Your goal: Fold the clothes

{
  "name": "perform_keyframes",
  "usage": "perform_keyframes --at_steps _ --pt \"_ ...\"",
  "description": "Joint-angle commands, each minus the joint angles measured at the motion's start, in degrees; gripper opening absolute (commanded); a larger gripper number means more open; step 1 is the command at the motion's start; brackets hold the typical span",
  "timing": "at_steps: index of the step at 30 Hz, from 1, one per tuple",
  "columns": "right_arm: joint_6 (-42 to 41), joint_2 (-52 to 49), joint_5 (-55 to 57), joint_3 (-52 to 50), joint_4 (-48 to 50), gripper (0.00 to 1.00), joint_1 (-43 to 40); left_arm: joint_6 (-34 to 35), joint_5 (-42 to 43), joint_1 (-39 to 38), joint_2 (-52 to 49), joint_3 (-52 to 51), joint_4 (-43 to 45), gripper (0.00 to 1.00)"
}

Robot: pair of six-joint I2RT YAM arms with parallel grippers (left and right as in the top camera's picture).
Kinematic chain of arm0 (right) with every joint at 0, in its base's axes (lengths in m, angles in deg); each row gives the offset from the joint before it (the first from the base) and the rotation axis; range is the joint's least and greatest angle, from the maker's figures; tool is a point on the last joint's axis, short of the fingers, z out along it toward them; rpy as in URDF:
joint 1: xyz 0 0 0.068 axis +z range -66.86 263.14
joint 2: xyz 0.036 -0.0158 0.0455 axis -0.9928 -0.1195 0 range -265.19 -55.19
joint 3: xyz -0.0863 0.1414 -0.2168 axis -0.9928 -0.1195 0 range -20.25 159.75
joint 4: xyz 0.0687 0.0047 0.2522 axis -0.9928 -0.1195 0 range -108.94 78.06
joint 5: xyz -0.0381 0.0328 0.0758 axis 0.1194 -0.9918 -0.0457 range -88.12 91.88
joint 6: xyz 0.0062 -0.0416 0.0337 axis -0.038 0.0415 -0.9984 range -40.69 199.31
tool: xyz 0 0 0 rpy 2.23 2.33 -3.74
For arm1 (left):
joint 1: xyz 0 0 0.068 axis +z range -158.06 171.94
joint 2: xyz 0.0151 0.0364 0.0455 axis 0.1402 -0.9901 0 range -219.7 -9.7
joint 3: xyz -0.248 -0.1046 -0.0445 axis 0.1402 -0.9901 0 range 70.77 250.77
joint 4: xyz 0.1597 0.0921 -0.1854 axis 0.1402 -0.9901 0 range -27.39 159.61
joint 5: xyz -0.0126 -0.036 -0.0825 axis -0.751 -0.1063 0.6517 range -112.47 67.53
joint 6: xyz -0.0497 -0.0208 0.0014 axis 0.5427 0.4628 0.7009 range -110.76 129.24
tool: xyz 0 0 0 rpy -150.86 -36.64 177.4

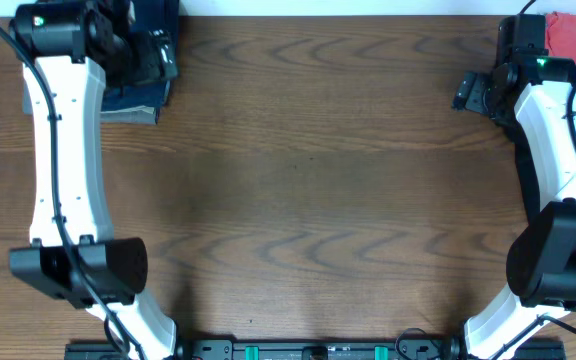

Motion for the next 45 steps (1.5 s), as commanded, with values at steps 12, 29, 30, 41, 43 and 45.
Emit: perform_keyframes --at_steps 12,29,30,41,43,45 --pt "-0.8 -0.3 0.6 0.3 0.0 0.99 0.0 -2.3 1.6 -16.6 33.9 -19.0 0.4 0.98" --pt "-0.8 -0.3 0.6 0.3 0.0 0.99 0.0 8.1 2.2 -27.6 79.4 -63.8 16.6 0.98" --pt "-0.8 -0.3 0.6 0.3 0.0 0.99 0.0 8.1 2.2 -27.6 79.6 -63.8 14.6 0.98" --pt "-0.8 -0.3 0.6 0.3 0.0 0.99 0.0 8.0 2.0 -27.6 79.7 -63.9 4.8 0.98" --pt "-0.8 -0.3 0.6 0.3 0.0 0.99 0.0 6.6 2.0 -27.6 79.7 -64.1 5.8 0.98" --pt "-0.8 -0.3 0.6 0.3 0.0 0.99 0.1 3.9 2.0 -27.6 79.7 -65.4 8.8 0.98"
